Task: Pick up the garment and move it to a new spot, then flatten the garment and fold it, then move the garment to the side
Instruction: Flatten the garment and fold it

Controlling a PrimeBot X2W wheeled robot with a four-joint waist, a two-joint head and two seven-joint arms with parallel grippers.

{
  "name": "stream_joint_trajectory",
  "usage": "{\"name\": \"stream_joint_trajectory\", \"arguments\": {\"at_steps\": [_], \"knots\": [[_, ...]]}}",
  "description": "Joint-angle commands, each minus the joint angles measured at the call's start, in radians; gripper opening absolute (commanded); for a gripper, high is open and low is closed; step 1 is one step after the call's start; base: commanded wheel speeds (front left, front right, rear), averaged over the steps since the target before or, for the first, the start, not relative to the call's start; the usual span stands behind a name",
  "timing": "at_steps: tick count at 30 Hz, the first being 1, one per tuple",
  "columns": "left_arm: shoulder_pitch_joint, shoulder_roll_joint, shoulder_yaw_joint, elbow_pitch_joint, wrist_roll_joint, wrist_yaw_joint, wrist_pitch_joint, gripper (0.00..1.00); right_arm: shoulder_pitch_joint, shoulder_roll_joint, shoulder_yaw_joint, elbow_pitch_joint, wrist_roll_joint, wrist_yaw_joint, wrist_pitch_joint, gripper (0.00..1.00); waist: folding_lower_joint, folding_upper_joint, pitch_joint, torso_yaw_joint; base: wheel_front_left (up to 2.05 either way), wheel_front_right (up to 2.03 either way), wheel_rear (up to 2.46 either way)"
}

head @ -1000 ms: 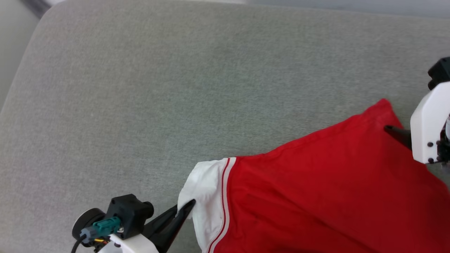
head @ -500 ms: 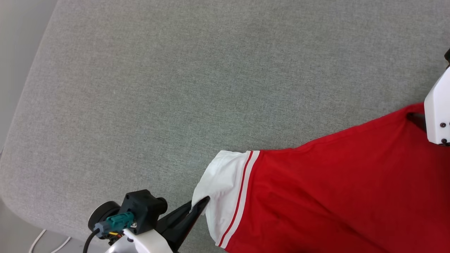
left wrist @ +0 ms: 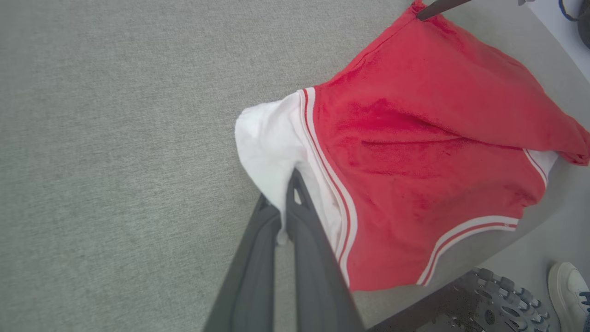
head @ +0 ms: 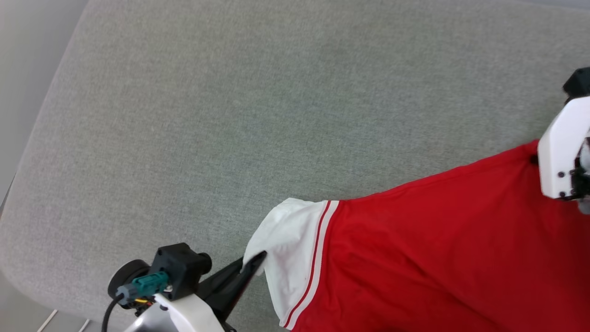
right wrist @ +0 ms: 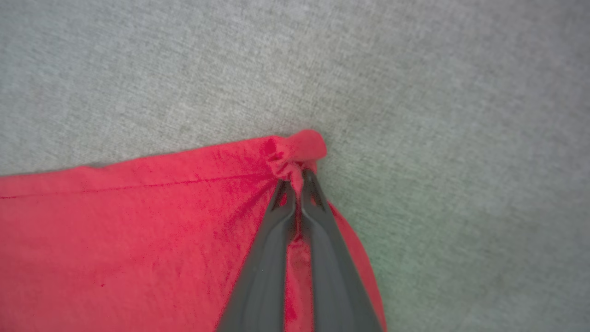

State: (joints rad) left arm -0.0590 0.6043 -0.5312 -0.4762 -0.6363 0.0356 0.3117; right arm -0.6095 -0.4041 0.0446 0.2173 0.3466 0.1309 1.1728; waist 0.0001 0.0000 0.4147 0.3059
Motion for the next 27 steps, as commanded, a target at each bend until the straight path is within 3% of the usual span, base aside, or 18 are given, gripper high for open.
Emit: {"name": "stream_joint_trajectory", "arguments": {"at_steps": [1,13,27], "knots": [[0.005,0.004,0.009,0.000,0.000,0.006,-0.008,0.00,0.036,0.008,0.010,0.021,0.011,0.000,-0.009,0.00,-0.0001,0.0000,-0.033,-0.023,0.00,0.00,0.00],[0.032,0.058,0.110,-0.048,-0.006,0.056,-0.045,0.00,0.004,-0.009,0.037,-0.039,0.110,0.000,-0.236,0.00,-0.0001,0.0000,-0.226,-0.165,0.00,0.00,0.00],[-0.050,0.085,0.289,-0.123,0.000,0.123,-0.130,0.00,0.044,0.013,0.021,-0.300,0.194,0.000,-0.349,0.00,-0.0001,0.0000,-0.358,-0.307,0.00,0.00,0.00]]}}
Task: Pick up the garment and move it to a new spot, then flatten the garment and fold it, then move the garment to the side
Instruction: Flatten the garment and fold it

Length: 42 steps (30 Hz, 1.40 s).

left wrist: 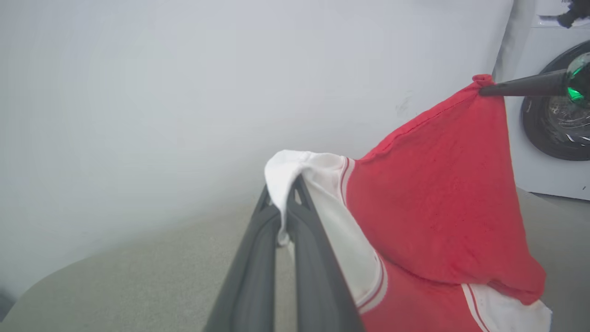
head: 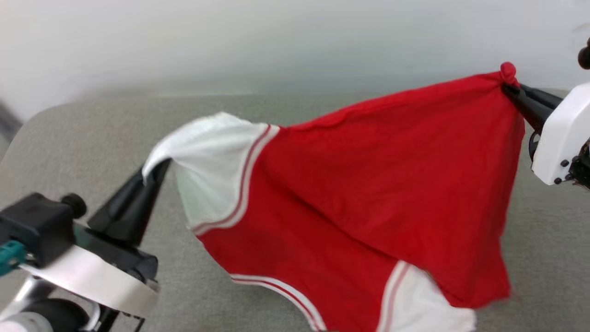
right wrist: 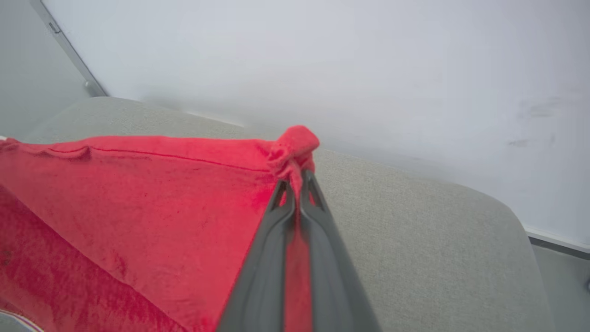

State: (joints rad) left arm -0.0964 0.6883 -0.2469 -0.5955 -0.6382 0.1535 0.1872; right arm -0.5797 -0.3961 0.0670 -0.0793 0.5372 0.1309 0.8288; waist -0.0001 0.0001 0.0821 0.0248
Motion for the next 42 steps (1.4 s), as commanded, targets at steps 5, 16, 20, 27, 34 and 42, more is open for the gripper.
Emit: {"name": "stream_joint_trajectory", "arguments": {"at_steps": [5,16,20,27,34,42], "knots": [[-0.061,0.013,0.071,-0.041,0.013,0.030,-0.026,0.00,0.006,0.026,-0.019,-0.087,0.006,0.000,-0.033,0.00,0.0001,-0.0001,-0.046,-0.063,0.00,0.00,0.00],[-0.287,0.019,0.144,-0.078,0.061,0.048,-0.064,0.00,-0.050,0.079,-0.078,-0.199,0.009,0.000,-0.119,0.00,0.0001,-0.0001,-0.024,-0.109,0.00,0.00,0.00],[-0.399,0.015,0.148,-0.059,0.074,0.048,-0.064,0.00,-0.078,0.091,-0.095,-0.214,0.005,0.000,-0.140,0.00,0.0001,-0.0001,0.007,-0.120,0.00,0.00,0.00],[-0.622,0.028,0.162,0.004,0.072,0.030,-0.052,0.00,-0.160,0.110,-0.131,-0.227,-0.004,0.000,-0.175,0.00,0.0001,-0.0001,0.090,-0.129,0.00,0.00,0.00],[-0.896,0.053,0.136,0.144,0.087,-0.039,-0.050,0.00,-0.304,0.114,-0.146,-0.203,-0.030,0.000,-0.216,0.00,0.0001,-0.0001,0.229,-0.124,0.00,0.00,0.00],[-1.269,0.048,0.072,0.424,0.104,-0.155,-0.067,0.00,-0.554,0.128,-0.128,-0.072,-0.111,0.000,-0.302,0.00,0.0001,-0.0001,0.417,-0.120,0.00,0.00,0.00]]}}
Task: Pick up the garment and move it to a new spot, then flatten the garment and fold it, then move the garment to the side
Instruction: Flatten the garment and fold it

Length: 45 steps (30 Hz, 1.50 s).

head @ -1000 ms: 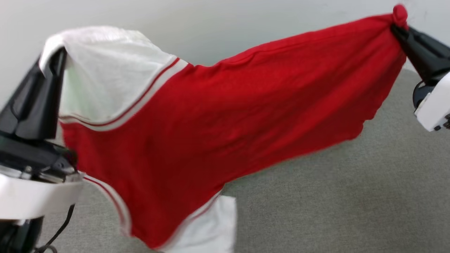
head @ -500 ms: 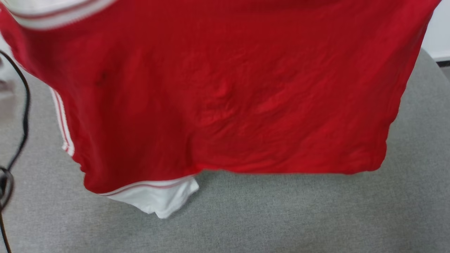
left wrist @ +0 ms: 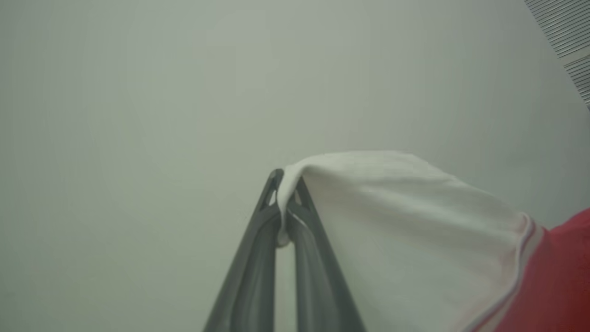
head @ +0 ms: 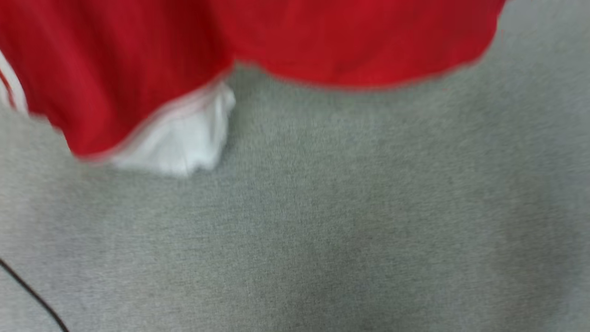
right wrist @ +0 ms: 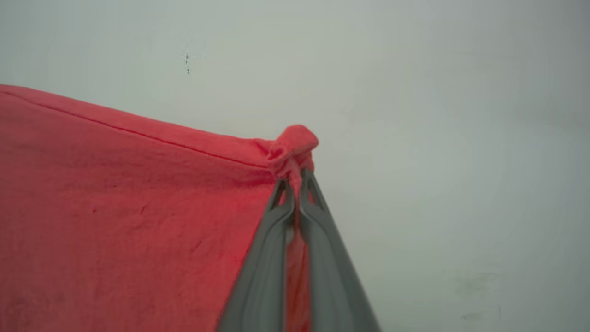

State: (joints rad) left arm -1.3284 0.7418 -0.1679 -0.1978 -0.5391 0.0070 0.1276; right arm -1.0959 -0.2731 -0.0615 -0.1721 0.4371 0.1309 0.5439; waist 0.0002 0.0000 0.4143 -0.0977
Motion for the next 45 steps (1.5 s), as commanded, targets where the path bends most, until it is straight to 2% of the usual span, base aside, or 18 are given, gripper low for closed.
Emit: {"name": "stream_joint_trajectory", "arguments": {"at_steps": [1,5,6,7,8,14,20,27,34,40,45], "knots": [[-0.083,-0.010,-0.017,0.066,0.012,-0.025,-0.010,0.00,-0.071,0.006,0.001,0.055,-0.021,-0.001,-0.026,0.00,-0.0002,0.0000,0.106,0.005,0.00,0.00,0.00],[-0.270,-0.040,-0.054,0.234,0.040,-0.066,-0.047,0.00,-0.219,0.001,0.009,0.183,-0.060,-0.001,-0.077,0.00,-0.0002,0.0000,0.179,0.018,0.00,0.00,0.00],[-0.270,-0.040,-0.054,0.234,0.040,-0.066,-0.047,0.00,-0.219,0.001,0.009,0.183,-0.060,-0.001,-0.077,0.00,-0.0002,0.0000,0.179,0.018,0.00,0.00,0.00],[-0.349,-0.058,-0.077,0.318,0.057,-0.084,-0.072,0.00,-0.282,-0.001,0.022,0.246,-0.084,-0.001,-0.110,0.00,-0.0002,0.0000,0.206,0.025,0.00,0.00,0.00],[-0.349,-0.058,-0.077,0.318,0.057,-0.084,-0.072,0.00,-0.282,-0.001,0.022,0.246,-0.084,-0.001,-0.110,0.00,-0.0002,0.0000,0.206,0.025,0.00,0.00,0.00],[-0.555,-0.121,-0.117,0.556,0.079,-0.107,-0.140,0.00,-0.441,0.012,0.034,0.434,-0.146,-0.001,-0.204,0.00,-0.0002,0.0000,0.274,0.052,0.00,0.00,0.00],[-0.568,-0.184,-0.158,0.726,0.076,-0.119,-0.242,0.00,-0.479,0.004,0.061,0.566,-0.220,-0.001,-0.329,0.00,-0.0002,0.0000,0.308,0.086,0.00,0.00,0.00],[-0.353,-0.226,-0.227,0.788,0.048,-0.132,-0.344,0.00,-0.366,-0.006,0.122,0.678,-0.234,-0.001,-0.435,0.00,-0.0002,0.0000,0.279,0.118,0.00,0.00,0.00],[0.015,-0.263,-0.262,0.728,0.015,-0.125,-0.387,0.00,-0.135,-0.022,0.205,0.745,-0.178,-0.001,-0.502,0.00,-0.0002,0.0000,0.178,0.142,0.00,0.00,0.00],[0.370,-0.249,-0.295,0.625,-0.001,-0.087,-0.389,0.00,0.084,-0.030,0.262,0.762,-0.088,-0.001,-0.521,0.00,-0.0002,0.0000,0.062,0.147,0.00,0.00,0.00],[0.642,-0.205,-0.308,0.508,-0.039,-0.041,-0.362,0.00,0.253,-0.056,0.325,0.738,0.004,-0.001,-0.509,0.00,-0.0002,0.0000,-0.030,0.145,0.00,0.00,0.00]]}}
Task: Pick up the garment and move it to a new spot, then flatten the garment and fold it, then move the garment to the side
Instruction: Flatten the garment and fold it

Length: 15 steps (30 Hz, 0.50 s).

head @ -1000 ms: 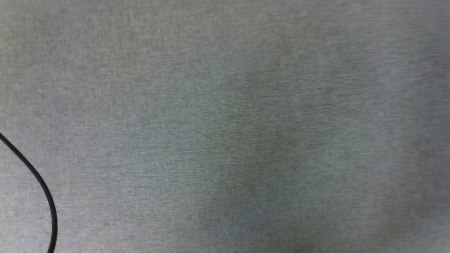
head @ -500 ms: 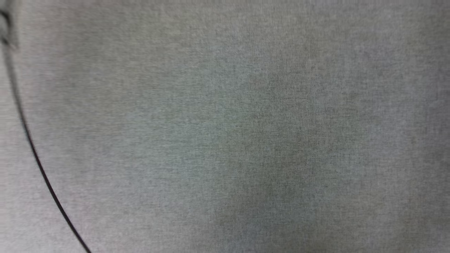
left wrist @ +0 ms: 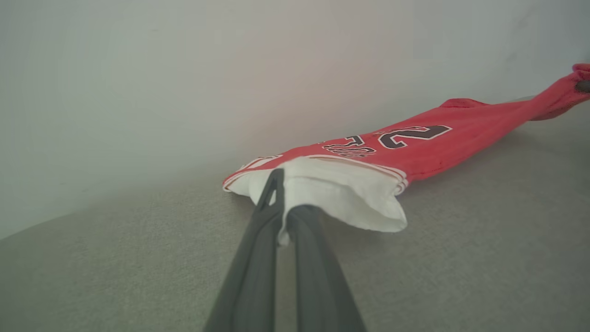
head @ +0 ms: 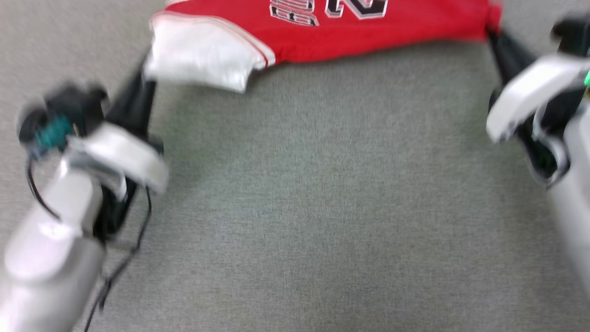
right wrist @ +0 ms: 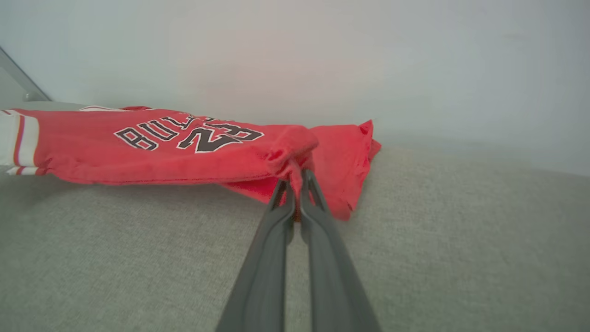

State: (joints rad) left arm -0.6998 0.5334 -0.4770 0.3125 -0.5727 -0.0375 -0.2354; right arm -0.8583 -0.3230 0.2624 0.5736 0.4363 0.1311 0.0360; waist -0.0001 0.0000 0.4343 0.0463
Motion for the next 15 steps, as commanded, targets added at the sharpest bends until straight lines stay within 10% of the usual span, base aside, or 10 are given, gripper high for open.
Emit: {"name": "stream_joint_trajectory", "arguments": {"at_steps": [1,15], "knots": [[0.061,0.014,-0.003,-0.024,-0.013,0.011,0.012,0.00,0.046,-0.013,0.010,-0.012,0.022,-0.001,0.005,0.00,0.0001,0.0000,-0.067,0.001,0.00,0.00,0.00],[0.555,0.153,-0.040,-0.358,-0.124,0.134,0.196,0.00,0.389,-0.121,0.045,-0.082,0.207,-0.001,0.073,0.00,0.0001,0.0000,-0.252,0.014,0.00,0.00,0.00]]}}
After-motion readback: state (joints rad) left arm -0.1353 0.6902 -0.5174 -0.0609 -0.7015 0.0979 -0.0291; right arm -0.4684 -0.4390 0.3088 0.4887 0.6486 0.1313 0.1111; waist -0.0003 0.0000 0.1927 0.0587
